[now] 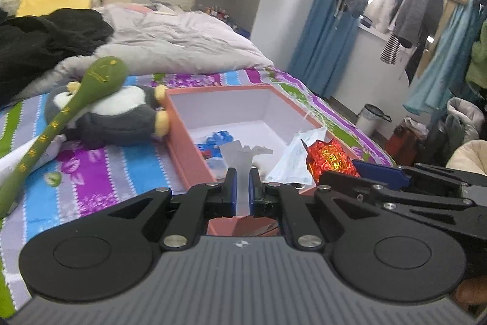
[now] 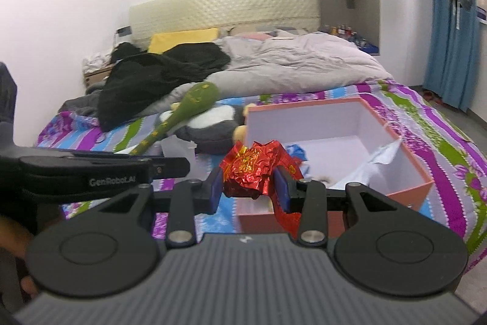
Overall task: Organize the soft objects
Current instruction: 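Lift the candy with right tool while left tool lifts the clear plastic piece, then carry both items over the box and open both tools to drop them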
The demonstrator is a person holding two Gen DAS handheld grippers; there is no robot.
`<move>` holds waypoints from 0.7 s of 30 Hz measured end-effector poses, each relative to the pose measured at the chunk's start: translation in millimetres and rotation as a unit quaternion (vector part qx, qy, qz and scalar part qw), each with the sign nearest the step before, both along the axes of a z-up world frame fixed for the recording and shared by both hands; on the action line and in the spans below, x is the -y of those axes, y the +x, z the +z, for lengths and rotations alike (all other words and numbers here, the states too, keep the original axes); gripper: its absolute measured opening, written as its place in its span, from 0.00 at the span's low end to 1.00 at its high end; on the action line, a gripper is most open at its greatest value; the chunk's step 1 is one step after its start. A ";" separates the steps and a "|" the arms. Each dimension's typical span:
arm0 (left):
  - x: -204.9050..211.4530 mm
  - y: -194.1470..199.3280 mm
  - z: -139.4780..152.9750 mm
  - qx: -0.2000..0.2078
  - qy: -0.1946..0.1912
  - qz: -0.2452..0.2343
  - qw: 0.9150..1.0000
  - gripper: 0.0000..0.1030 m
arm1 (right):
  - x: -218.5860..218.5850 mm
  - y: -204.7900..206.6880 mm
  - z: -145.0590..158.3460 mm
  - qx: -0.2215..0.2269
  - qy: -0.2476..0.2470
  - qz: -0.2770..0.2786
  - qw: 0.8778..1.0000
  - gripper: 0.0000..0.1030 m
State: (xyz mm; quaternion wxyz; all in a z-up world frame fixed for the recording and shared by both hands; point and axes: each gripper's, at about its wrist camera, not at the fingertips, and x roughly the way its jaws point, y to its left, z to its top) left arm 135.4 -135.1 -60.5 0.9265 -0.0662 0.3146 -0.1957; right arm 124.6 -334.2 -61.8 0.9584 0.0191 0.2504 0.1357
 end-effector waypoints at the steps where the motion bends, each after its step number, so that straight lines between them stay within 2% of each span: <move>1: 2.3 7.1 0.9 -0.004 -0.002 -0.006 1.000 0.09 | 3.7 6.9 0.3 -0.006 0.004 -0.004 1.000 0.39; 7: 26.2 52.7 6.0 -0.033 0.017 -0.026 0.999 0.09 | 23.2 54.8 -0.8 -0.050 0.023 -0.025 0.998 0.39; 11: 43.1 85.1 7.0 -0.052 0.022 -0.038 0.998 0.09 | 30.8 87.4 -7.4 -0.074 0.012 -0.036 0.997 0.39; 15: 62.6 122.2 -1.2 -0.094 0.026 -0.059 0.994 0.09 | 41.3 119.3 -19.7 -0.105 -0.002 -0.056 0.993 0.39; 21: 82.5 173.2 -23.6 -0.153 0.030 -0.064 0.986 0.09 | 59.2 152.0 -34.9 -0.145 0.014 -0.071 0.987 0.39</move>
